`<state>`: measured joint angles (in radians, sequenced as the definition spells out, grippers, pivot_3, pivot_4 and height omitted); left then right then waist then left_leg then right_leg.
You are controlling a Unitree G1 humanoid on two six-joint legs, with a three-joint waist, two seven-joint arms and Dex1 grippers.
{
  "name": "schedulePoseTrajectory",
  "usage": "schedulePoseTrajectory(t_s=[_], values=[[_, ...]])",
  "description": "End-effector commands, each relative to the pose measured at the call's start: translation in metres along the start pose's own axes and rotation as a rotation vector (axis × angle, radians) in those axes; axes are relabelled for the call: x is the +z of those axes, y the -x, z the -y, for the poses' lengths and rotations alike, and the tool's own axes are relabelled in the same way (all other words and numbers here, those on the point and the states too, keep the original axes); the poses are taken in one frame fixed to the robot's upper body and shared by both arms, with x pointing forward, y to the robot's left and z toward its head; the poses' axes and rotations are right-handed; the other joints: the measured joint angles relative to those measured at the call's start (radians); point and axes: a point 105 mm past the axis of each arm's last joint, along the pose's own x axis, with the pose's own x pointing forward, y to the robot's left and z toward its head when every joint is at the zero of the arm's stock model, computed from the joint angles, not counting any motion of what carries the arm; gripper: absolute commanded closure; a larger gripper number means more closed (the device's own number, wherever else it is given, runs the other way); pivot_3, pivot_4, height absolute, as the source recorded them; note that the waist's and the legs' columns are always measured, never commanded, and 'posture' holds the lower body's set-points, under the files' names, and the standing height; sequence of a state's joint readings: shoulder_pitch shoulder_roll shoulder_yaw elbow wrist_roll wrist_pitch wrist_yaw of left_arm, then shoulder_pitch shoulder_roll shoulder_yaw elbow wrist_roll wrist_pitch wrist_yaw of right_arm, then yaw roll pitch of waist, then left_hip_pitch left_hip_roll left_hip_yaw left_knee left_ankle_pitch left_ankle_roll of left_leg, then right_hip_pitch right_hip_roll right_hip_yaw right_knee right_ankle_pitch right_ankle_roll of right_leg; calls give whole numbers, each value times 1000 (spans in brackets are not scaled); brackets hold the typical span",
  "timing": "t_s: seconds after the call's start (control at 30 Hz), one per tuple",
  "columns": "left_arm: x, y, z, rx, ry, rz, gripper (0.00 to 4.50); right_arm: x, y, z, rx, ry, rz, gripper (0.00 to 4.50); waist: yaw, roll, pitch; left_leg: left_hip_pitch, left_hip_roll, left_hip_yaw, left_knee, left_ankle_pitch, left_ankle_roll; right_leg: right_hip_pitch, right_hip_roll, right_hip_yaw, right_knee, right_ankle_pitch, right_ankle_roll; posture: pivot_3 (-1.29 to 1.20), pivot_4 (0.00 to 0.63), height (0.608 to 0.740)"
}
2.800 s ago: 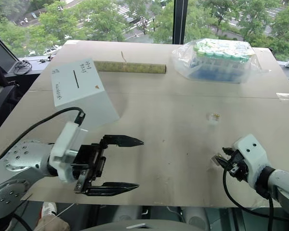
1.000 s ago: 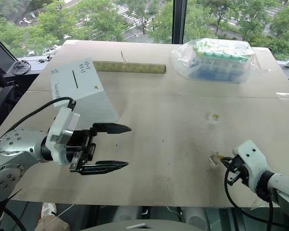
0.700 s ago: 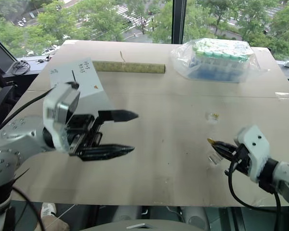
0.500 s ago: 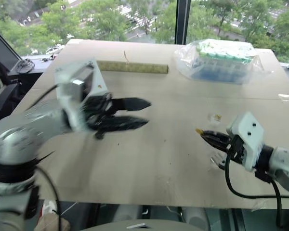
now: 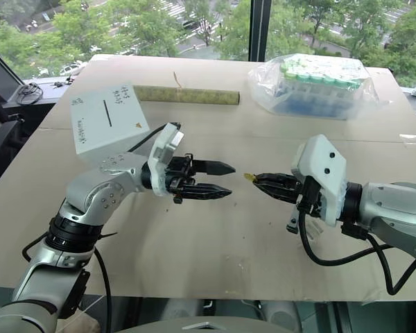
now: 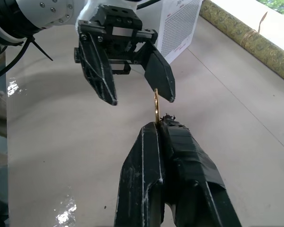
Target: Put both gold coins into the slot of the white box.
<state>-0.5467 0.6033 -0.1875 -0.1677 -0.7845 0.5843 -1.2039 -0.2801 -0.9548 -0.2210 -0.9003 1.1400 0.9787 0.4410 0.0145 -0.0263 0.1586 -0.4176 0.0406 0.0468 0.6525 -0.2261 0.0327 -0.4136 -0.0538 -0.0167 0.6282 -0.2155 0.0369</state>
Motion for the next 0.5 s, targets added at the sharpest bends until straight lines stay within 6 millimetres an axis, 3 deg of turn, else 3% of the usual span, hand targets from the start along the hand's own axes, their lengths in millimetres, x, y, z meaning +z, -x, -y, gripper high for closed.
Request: schedulePoseTrajectory(t_s=[0.03, 0.23, 0.27, 0.3, 0.5], values=[[13, -2, 7, -24, -70, 33, 1739, 5, -2, -1, 6, 25, 9, 4500, -1, 0, 0, 0, 0, 0, 0, 0, 0, 0, 0, 0, 0, 0, 0, 0, 150, 740], [15, -4, 8, -29, -73, 42, 1739, 6, -6, 0, 21, 27, 9, 4500, -1, 0, 0, 1, 0, 0, 1, 0, 0, 0, 1, 1, 3, 0, 0, 0, 150, 740], [15, -4, 8, -31, -74, 43, 2280, 6, -7, 0, 25, 27, 9, 4500, -1, 0, 0, 1, 0, 0, 1, 0, 0, 0, 1, 1, 3, 0, 0, 0, 150, 740], [16, -5, 8, -32, -76, 45, 2532, 6, -8, 0, 30, 28, 9, 4500, -1, 0, 0, 1, 0, 0, 1, 0, 0, 0, 1, 1, 3, 0, 0, 0, 150, 740], [16, -7, 7, -34, -82, 47, 2532, 4, -13, 1, 44, 25, 7, 4500, -1, 0, 0, 1, 0, 0, 1, 0, 0, 0, 1, 1, 3, 0, 0, 0, 150, 740]])
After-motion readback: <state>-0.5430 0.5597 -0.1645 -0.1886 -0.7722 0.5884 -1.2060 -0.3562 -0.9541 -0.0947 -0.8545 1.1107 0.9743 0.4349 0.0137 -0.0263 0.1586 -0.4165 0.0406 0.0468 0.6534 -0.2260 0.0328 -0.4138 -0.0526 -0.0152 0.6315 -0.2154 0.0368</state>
